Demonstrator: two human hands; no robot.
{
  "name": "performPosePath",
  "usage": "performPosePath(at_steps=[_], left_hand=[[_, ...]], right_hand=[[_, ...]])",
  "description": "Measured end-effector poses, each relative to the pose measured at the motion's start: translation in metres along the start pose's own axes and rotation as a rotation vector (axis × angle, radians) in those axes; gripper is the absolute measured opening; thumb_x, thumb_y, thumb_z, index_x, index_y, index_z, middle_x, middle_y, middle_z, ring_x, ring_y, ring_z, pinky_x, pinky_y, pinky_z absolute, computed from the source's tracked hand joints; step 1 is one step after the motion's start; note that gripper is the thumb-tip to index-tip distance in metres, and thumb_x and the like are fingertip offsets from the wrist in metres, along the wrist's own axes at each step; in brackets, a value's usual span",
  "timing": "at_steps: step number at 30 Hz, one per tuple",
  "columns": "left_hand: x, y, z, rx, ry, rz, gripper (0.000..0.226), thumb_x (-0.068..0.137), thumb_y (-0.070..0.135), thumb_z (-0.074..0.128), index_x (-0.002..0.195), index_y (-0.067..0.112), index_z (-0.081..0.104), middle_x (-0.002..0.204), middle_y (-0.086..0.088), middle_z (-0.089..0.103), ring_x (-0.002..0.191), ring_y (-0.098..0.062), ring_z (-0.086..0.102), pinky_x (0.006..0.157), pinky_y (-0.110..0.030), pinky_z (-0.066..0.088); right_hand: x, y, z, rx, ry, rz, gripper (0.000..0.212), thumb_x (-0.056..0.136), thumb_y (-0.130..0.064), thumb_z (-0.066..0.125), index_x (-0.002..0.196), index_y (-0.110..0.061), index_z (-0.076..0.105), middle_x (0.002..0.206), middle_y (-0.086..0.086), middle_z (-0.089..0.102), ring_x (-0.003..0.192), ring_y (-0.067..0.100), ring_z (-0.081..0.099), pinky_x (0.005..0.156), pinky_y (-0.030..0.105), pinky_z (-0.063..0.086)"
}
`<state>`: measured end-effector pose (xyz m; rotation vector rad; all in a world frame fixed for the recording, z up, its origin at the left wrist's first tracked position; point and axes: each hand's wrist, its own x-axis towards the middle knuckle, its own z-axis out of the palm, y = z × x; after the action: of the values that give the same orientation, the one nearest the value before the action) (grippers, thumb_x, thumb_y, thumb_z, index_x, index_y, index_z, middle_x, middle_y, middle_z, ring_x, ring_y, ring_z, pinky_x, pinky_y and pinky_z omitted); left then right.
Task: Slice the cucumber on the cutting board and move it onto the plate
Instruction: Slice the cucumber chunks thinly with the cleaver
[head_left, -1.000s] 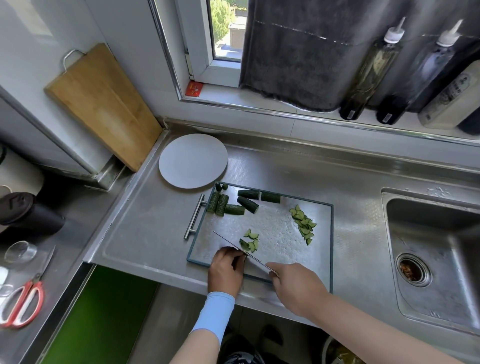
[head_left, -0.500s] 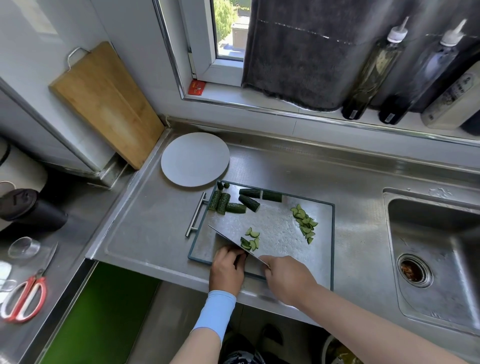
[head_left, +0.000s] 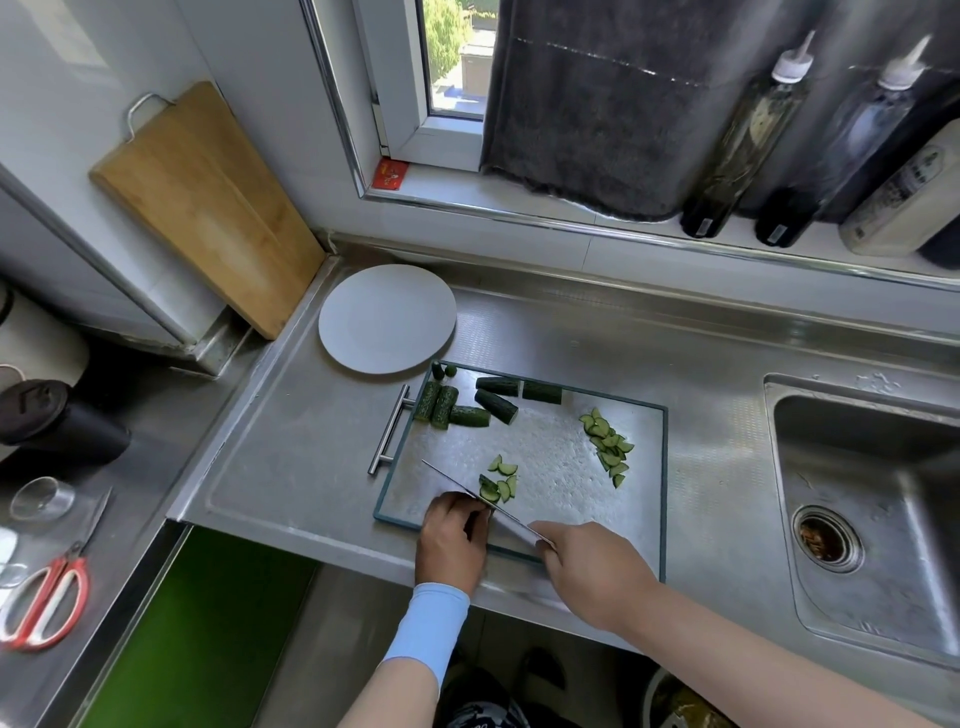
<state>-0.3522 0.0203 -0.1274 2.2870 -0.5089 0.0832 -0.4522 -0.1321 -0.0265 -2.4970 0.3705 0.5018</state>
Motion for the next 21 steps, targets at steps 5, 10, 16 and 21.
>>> performPosePath(at_steps=[5, 10, 16, 21], left_hand=[[0.001, -0.001, 0.000, -0.005, -0.008, -0.012, 0.015, 0.074, 0.003, 0.079, 0.083, 0.013, 0.073, 0.088, -0.004, 0.065, 0.083, -0.018, 0.058, 0.084, -0.015, 0.040], [-0.001, -0.003, 0.001, -0.003, -0.011, 0.004, 0.015, 0.074, 0.003, 0.079, 0.083, 0.012, 0.073, 0.086, -0.002, 0.065, 0.084, -0.017, 0.058, 0.082, -0.013, 0.040], [-0.002, -0.001, 0.000, -0.003, 0.007, 0.029, 0.017, 0.073, 0.001, 0.079, 0.085, 0.012, 0.073, 0.086, -0.003, 0.064, 0.087, -0.016, 0.056, 0.082, -0.014, 0.040], [-0.001, -0.001, 0.000, -0.003, 0.009, 0.032, 0.017, 0.072, 0.001, 0.079, 0.083, 0.012, 0.072, 0.083, -0.003, 0.063, 0.084, -0.017, 0.055, 0.080, -0.015, 0.040]], right_hand=[[0.004, -0.004, 0.000, 0.030, -0.040, 0.025, 0.025, 0.104, -0.026, 0.036, 0.088, -0.036, 0.052, 0.065, -0.010, 0.049, 0.060, 0.010, 0.045, 0.054, 0.024, 0.035], [0.016, -0.010, 0.002, 0.027, -0.081, 0.076, 0.037, 0.101, -0.021, 0.037, 0.066, -0.032, 0.035, 0.063, -0.007, 0.044, 0.063, 0.017, 0.044, 0.053, 0.027, 0.030], [0.027, -0.017, 0.005, 0.015, -0.096, 0.097, 0.035, 0.098, -0.019, 0.037, 0.065, -0.032, 0.036, 0.066, -0.004, 0.046, 0.070, 0.024, 0.048, 0.054, 0.032, 0.033], [0.027, -0.014, 0.004, 0.022, -0.105, 0.083, 0.035, 0.096, -0.018, 0.037, 0.065, -0.033, 0.033, 0.066, -0.005, 0.046, 0.070, 0.023, 0.046, 0.051, 0.029, 0.029]])
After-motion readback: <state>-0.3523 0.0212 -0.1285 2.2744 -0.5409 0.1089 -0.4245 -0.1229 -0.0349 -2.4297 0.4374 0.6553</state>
